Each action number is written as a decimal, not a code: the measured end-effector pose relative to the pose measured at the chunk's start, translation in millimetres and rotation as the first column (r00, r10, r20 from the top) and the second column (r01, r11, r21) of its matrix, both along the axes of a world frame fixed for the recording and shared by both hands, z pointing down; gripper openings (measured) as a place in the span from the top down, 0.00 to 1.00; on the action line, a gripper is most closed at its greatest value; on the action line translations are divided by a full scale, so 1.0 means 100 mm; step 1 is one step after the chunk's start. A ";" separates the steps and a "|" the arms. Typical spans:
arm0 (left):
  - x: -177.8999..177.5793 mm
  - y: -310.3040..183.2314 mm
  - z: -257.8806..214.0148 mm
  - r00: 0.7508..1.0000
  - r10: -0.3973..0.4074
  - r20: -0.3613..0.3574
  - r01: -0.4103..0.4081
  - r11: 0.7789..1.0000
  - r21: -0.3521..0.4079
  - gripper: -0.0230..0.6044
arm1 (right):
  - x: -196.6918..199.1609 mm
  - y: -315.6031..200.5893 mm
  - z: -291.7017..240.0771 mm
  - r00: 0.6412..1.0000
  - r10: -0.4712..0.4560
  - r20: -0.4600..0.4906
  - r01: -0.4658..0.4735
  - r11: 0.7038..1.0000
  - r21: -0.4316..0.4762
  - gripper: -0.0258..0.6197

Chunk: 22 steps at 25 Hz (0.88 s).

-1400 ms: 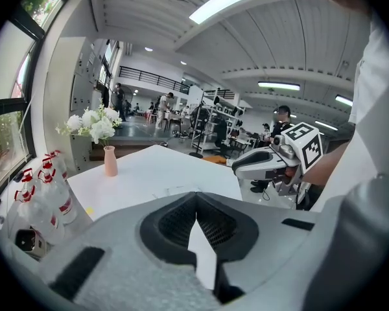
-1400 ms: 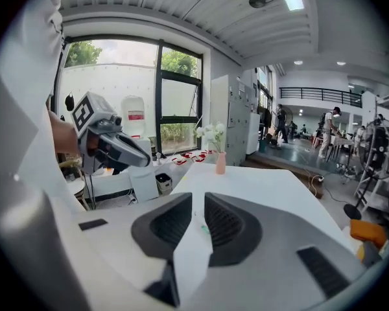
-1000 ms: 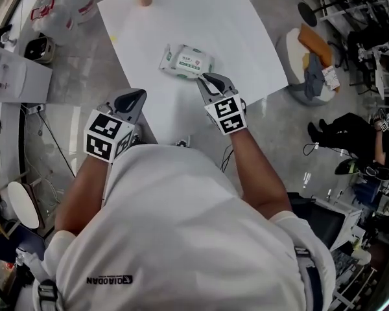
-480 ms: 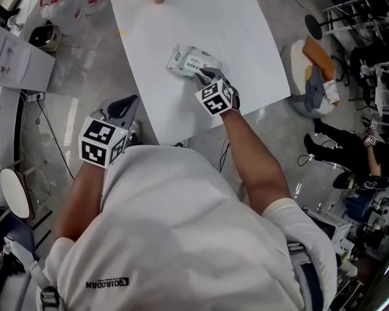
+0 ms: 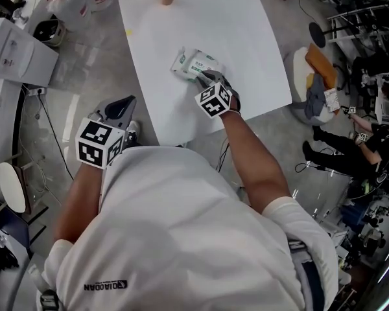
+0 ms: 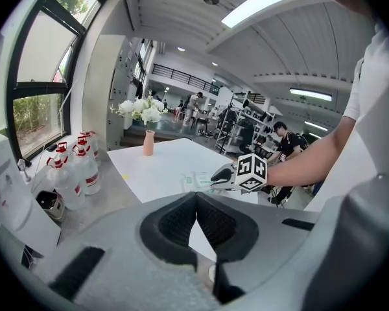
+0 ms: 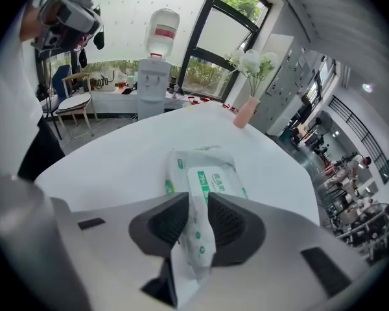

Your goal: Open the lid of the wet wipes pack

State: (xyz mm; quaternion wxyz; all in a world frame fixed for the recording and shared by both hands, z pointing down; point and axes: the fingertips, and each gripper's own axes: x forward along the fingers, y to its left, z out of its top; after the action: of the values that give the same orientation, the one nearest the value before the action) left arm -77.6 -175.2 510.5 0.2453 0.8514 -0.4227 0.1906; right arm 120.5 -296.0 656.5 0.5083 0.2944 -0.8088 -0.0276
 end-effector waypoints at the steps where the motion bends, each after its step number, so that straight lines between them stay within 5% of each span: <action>1: -0.01 0.00 0.00 1.000 0.003 0.000 -0.003 1.000 -0.001 0.95 | -0.01 -0.01 0.00 1.000 0.000 -0.003 0.000 1.000 -0.003 0.80; 12: 0.06 -0.07 -0.01 0.999 0.032 0.002 -0.032 0.999 -0.004 0.95 | -0.03 -0.09 0.10 0.999 0.001 -0.042 -0.002 1.000 -0.026 0.79; 22: 0.11 -0.05 0.00 0.999 0.042 -0.002 -0.042 0.999 -0.002 0.95 | 0.00 -0.11 -0.05 0.994 0.059 0.096 -0.047 0.991 -0.125 0.87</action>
State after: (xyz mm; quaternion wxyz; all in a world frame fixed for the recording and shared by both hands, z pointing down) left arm -66.2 -180.4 510.6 0.2424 0.8600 -0.4041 0.1956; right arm 120.6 -307.3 651.4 0.4850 0.2853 -0.8251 0.0504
